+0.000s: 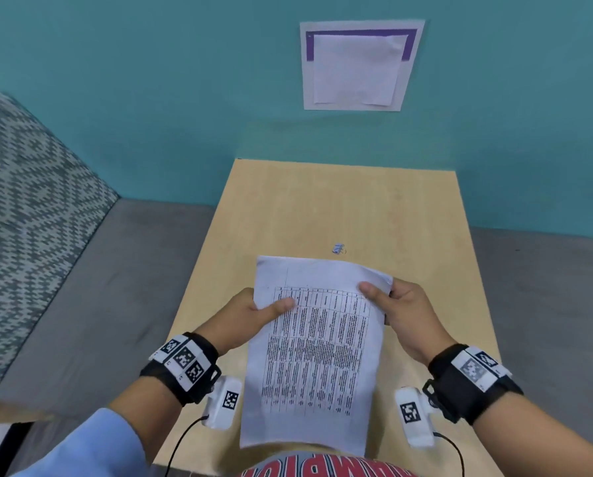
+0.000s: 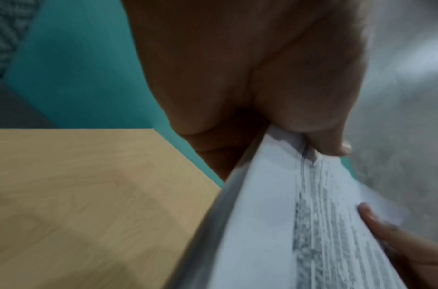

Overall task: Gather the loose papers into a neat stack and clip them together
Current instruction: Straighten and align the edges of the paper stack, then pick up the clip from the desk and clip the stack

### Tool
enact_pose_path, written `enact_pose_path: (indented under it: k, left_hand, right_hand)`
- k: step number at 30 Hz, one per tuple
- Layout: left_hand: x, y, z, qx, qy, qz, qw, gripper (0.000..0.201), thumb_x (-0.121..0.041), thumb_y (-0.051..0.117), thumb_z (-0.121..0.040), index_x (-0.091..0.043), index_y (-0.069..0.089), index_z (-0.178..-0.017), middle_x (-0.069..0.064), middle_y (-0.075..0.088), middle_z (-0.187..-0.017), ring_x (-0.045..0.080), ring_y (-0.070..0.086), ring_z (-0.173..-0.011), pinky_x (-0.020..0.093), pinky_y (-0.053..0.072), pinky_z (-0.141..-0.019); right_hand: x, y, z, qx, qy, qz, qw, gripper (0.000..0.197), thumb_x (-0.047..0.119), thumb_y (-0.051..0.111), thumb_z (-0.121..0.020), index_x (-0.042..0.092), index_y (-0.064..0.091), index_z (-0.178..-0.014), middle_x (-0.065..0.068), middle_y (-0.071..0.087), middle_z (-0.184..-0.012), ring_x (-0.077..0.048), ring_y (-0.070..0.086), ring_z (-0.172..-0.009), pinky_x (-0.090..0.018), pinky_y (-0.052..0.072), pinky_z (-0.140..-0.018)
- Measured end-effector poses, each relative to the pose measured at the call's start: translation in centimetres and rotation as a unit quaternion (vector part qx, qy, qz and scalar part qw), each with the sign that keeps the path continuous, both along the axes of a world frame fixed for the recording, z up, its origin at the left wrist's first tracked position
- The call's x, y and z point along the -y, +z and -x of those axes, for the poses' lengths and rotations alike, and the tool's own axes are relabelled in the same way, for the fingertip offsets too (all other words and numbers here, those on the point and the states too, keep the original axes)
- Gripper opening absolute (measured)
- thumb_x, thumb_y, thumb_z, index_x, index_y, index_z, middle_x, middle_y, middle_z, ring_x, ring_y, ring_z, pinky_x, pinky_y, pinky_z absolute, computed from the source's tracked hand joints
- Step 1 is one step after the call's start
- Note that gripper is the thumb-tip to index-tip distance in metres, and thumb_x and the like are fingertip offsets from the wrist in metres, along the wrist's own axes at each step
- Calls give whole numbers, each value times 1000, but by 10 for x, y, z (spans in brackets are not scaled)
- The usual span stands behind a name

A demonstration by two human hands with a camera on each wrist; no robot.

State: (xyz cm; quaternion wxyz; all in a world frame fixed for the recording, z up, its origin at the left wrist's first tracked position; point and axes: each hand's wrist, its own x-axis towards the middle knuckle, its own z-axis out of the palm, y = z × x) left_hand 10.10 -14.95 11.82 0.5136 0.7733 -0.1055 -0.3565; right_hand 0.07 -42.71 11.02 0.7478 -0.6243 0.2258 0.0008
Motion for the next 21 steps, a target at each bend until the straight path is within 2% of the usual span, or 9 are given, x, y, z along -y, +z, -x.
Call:
enact_pose_path:
  k: [4,7,9,11,12,15,17,19,21]
  left_hand:
    - [-19,-5,-6,10,43,-31,999,41,-44,55,-107,-13,82,-106,1,86,-107,18,82,-97,30,62,-88]
    - [-36,-14,-11,25,49,-72,996,61,-53,54,-105,3,77,-99,18,83,-100,35,79,-93,46,62,-90]
    - [-46,-18,-16,32,65,-85,994,59,-50,57,-105,3,74,-85,11,83,-85,22,80,-77,39,62,-78]
    - [-58,-17,-20,52,77,-107,990,56,-44,58,-106,-9,59,-62,-6,70,-54,1,64,-50,22,50,-57]
    - [-64,-13,-23,59,79,-119,988,56,-45,58,-106,-12,55,-60,-10,64,-49,0,59,-46,22,46,-54]
    - [-92,-15,-34,68,92,-147,983,67,-62,57,-101,1,71,-84,17,80,-84,33,77,-79,48,61,-77]
    - [-105,-13,-38,57,104,-146,982,89,-81,57,-89,7,70,-96,29,77,-99,45,75,-92,57,62,-86]
    - [-116,-11,-41,48,110,-145,982,105,-92,56,-78,10,67,-98,34,75,-101,49,75,-91,62,61,-84]
    - [-125,-13,-44,62,106,-153,980,105,-93,55,-78,10,66,-95,35,74,-99,40,77,-79,62,61,-81]
  right_hand:
    - [-13,-22,-26,-55,36,-34,997,23,17,70,-96,5,78,-115,-20,81,-111,-43,73,-110,-59,57,-95]
    - [-17,-39,-51,-110,109,-56,986,27,21,68,-98,6,76,-120,-18,80,-115,-40,73,-113,-47,62,-94]
    - [-10,-55,-71,-137,130,-63,980,33,34,69,-97,9,75,-119,-16,80,-115,-38,74,-108,-46,60,-95]
    - [2,-75,-98,-176,97,-34,979,44,51,70,-93,12,74,-113,-11,81,-110,-33,77,-100,-47,59,-95]
    - [7,-86,-113,-198,66,0,978,46,55,71,-91,12,73,-109,-11,81,-109,-31,78,-95,-48,60,-94]
    - [21,-125,-158,-259,-30,135,956,43,48,72,-90,5,71,-96,-21,77,-108,-35,74,-82,-55,62,-92]
    - [28,-146,-185,-294,-31,235,926,58,50,65,-86,-6,73,-99,-29,77,-101,-43,75,-83,-54,62,-88]
    - [24,-162,-207,-330,-35,292,897,75,61,59,-87,-9,68,-112,-28,75,-100,-45,74,-92,-47,58,-80]
    - [18,-177,-222,-357,-59,294,884,84,66,59,-87,-8,55,-127,-25,66,-106,-45,69,-101,-44,49,-74]
